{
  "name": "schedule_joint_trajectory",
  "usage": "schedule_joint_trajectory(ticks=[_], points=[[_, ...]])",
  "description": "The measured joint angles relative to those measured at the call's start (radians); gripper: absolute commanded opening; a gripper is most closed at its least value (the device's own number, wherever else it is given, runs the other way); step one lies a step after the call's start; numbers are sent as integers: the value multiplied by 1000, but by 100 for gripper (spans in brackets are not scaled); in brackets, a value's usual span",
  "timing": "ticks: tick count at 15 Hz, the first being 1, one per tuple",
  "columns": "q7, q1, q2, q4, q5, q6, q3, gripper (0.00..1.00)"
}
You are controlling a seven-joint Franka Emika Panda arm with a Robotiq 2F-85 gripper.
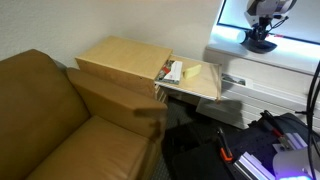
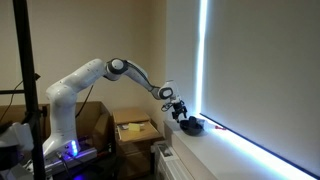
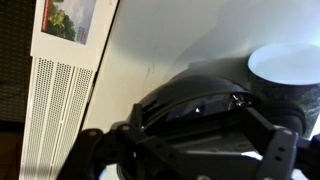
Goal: Remove the bowl from the nightstand and place it on the windowsill
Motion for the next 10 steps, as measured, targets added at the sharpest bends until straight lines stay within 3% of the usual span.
schedule_joint_trajectory(ticks=[6,10], points=[[-3,1,-68,-57,8,49,21,100],[-152,-72,-160,-132,99,145,170,100]])
